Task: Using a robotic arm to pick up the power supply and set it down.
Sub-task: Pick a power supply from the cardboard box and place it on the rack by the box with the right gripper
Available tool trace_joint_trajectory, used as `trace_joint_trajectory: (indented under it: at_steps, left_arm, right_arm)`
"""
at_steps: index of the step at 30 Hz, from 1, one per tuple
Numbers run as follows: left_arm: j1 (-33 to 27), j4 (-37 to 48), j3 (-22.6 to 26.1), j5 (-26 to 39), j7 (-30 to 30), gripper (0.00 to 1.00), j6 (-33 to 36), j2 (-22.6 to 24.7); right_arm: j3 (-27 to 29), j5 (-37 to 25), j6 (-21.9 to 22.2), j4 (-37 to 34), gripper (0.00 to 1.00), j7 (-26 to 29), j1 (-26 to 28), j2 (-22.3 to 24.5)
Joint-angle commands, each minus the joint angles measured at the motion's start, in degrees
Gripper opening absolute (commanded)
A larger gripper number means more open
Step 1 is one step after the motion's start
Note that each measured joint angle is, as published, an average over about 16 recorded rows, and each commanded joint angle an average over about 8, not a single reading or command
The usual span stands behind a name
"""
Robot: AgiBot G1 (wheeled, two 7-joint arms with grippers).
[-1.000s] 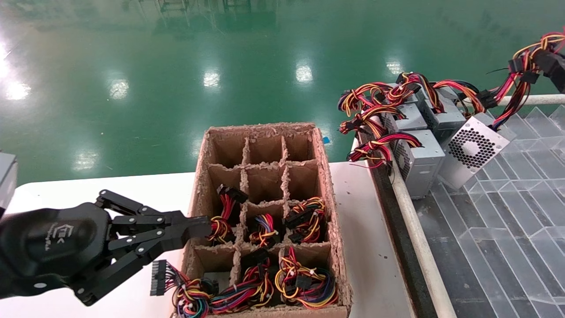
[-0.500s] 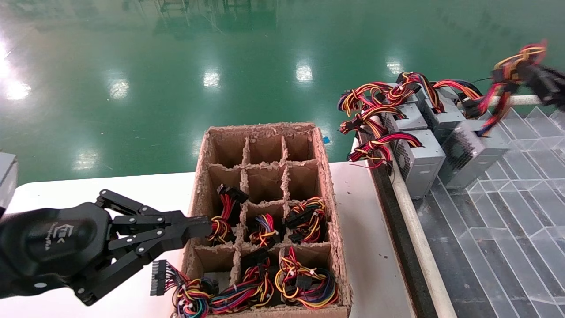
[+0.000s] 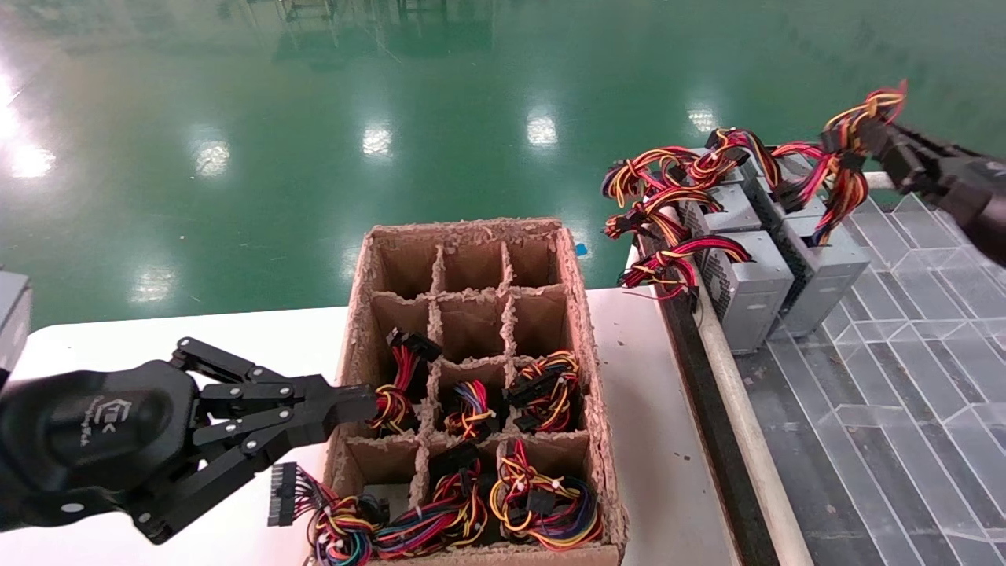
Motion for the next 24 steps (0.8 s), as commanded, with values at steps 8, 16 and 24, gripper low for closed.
trace_joint_trajectory:
  at_steps: [8,16,24]
  left_arm:
    - [0.00,0.00,0.00,0.00,0.00,0.00,0.00,0.00]
    - [0.00,0.00,0.00,0.00,0.00,0.00,0.00,0.00]
    - [0.00,0.00,0.00,0.00,0.00,0.00,0.00,0.00]
  right_arm:
    - [-2.23,-0.33,-0.16,-0.20,1.00,0.56,1.22,-0.58]
    - [-4.52,-0.48,-0.12,-0.17,1.00,1.41,2.36,-0.28]
    - [-5.45,0.03,-1.15,0.16,1.00,2.35,2.18,1.78]
